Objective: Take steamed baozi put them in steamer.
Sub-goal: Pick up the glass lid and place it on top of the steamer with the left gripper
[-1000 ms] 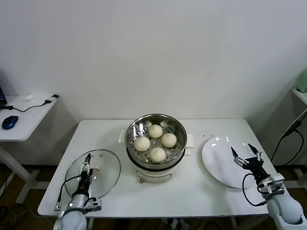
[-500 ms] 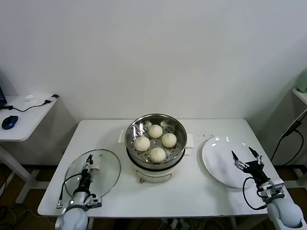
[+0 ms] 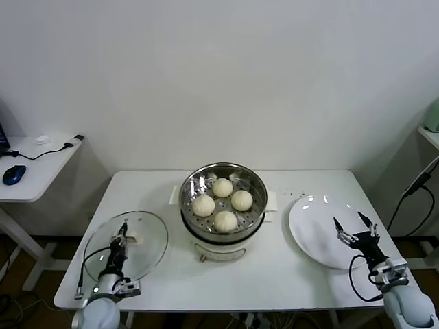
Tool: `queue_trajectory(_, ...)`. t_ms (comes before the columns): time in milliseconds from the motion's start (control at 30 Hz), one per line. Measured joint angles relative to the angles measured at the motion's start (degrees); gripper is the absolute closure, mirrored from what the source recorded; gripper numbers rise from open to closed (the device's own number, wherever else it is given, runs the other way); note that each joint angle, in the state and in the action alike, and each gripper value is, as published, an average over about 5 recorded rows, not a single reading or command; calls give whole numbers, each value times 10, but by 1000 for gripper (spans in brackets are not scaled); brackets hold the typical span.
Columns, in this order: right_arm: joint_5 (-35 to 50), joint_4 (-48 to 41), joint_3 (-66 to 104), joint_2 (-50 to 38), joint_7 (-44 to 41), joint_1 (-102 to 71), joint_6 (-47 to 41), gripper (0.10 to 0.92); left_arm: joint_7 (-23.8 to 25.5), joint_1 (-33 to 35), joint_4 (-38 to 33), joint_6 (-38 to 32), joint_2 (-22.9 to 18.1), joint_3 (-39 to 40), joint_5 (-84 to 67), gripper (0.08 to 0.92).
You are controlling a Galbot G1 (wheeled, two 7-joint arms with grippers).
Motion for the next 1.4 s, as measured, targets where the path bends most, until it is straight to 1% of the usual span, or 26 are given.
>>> queue_trajectory(267,-2,-9,2,-3,0,9,2,203,13,45,-97,30,33,-8,-39,849)
queue_trajectory(467,-7,-18,-2,-4,0,18,3,203,31,78,-191,73,76,-8,-69,849)
queue_trajectory(600,-12,-24,-6,-4,2,26,4,203,48,87,-248,114,109,1,-82,849)
queue_trajectory(767,-20,-34,-13,-3,5,37,4,203,83,74,-296,185,153,38,-80,849)
queue_trajectory(933,-28,-44,-19,0,9,48,4,203,148,18,-324,265,182,113,-51,849)
queue_trajectory(1033,-32,-49,-20,1,10,53,5,203,198,-29,-333,303,184,169,-18,849)
queue_trajectory(1133,-36,-55,-18,1,10,56,7,203,246,-77,-335,333,174,225,20,849)
queue_trajectory(1267,-41,-62,-15,3,10,58,11,203,292,-132,-324,361,145,289,65,849)
queue_trajectory(1400,-46,-69,-13,6,8,61,14,203,315,-176,-297,382,102,338,99,849)
